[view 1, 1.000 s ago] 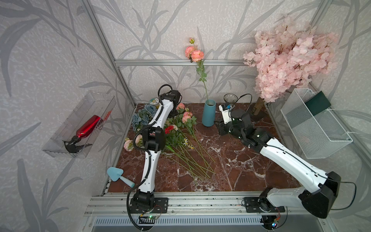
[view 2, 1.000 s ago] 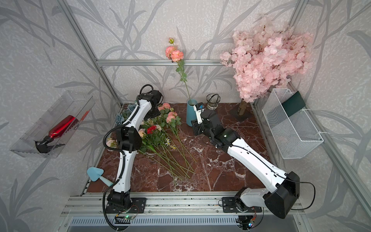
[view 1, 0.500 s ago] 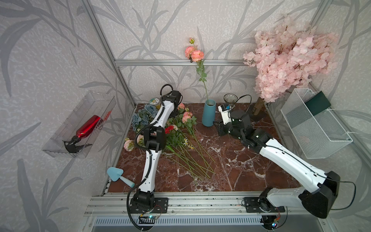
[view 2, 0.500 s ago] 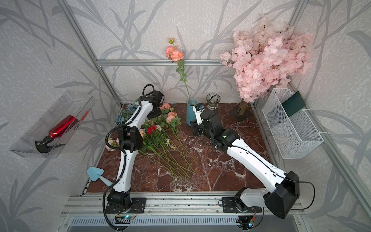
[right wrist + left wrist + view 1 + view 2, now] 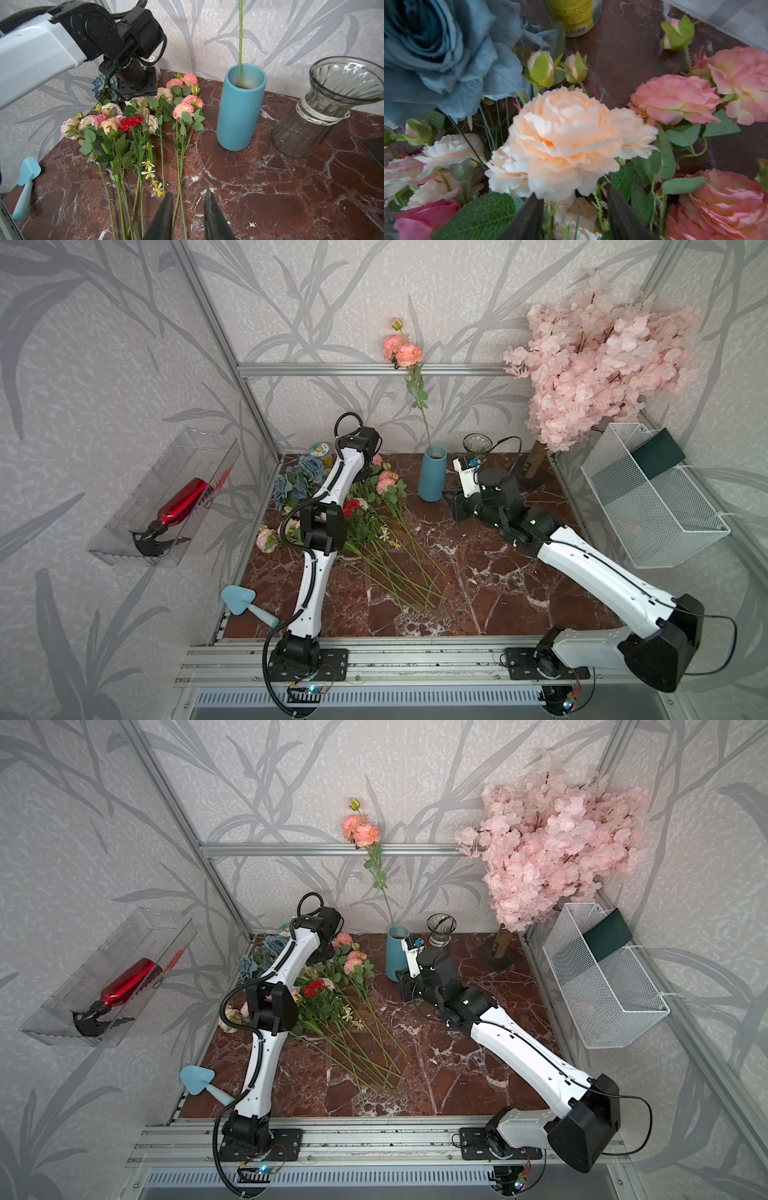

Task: Place the pink flowers into the vase
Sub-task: Pick up the flower at the center of the board.

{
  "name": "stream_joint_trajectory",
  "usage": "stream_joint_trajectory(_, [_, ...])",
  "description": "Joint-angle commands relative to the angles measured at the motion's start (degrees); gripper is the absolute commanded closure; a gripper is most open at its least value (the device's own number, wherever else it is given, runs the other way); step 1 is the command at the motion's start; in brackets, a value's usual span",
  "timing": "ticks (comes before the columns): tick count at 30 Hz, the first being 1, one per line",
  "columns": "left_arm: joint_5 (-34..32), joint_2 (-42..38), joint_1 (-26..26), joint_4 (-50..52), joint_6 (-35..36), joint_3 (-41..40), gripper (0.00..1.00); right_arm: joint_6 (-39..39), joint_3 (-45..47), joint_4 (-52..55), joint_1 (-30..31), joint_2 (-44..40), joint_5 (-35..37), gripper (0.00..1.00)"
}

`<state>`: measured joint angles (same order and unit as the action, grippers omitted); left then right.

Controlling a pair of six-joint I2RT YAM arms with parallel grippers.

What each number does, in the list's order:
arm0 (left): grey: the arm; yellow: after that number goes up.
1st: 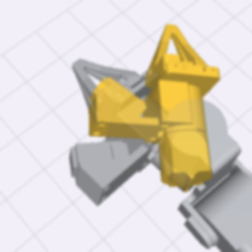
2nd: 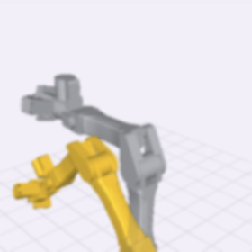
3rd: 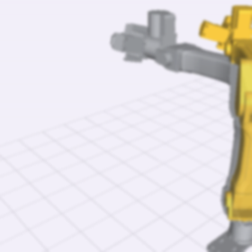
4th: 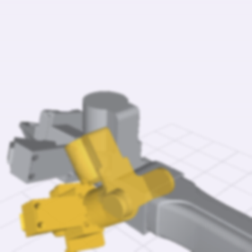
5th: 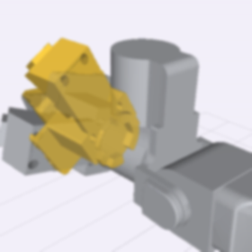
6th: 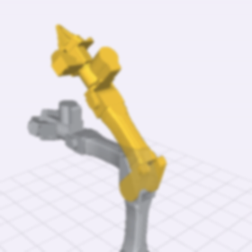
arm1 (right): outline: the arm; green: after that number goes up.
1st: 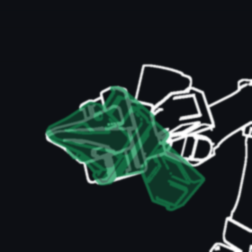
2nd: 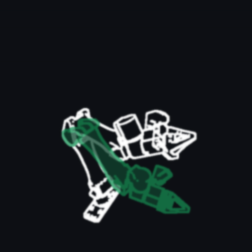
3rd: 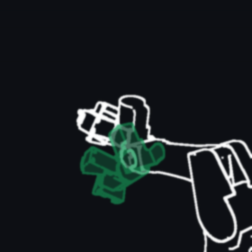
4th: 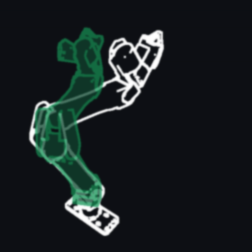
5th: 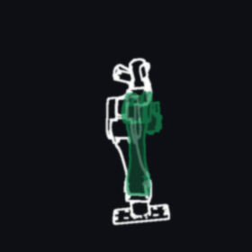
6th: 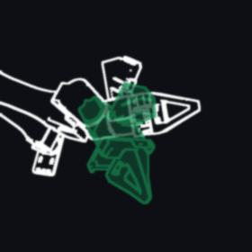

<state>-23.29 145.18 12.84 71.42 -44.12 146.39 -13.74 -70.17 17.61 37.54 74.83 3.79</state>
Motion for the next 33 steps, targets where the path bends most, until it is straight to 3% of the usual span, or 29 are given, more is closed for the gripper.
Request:
stream_joint_trajectory(1, [-1.4, 1.1, -1.0, 0.8, -0.4, -1.7, 0.52, -0.6, 0.5, -1.4, -0.4, -2.1, -0.6, 0.73])
stream_joint_trajectory(17, [-1.9, 5.0, -1.3, 0.2, 1.1, -2.1, 0.57, -0.8, 0.8, -1.4, -1.1, -2.2, -1.3, 0.73])
stream_joint_trajectory(19, [-2.0, 5.4, -1.6, 0.9, 0.8, -2.2, 0.63, -0.9, 0.8, -1.4, -1.2, -2.1, -1.4, 0.73])
stream_joint_trajectory(26, [-2.8, 4.9, -2.0, 3.3, -0.2, -2.3, 1.0, -1.3, 1.0, -1.4, -1.3, -2.0, -1.5, 0.74])
stream_joint_trajectory(33, [-3.7, -0.5, -0.3, 3.8, 0.3, -3.5, 1.0, -1.8, 1.0, -1.7, -1.3, -1.8, -2.7, 0.74])
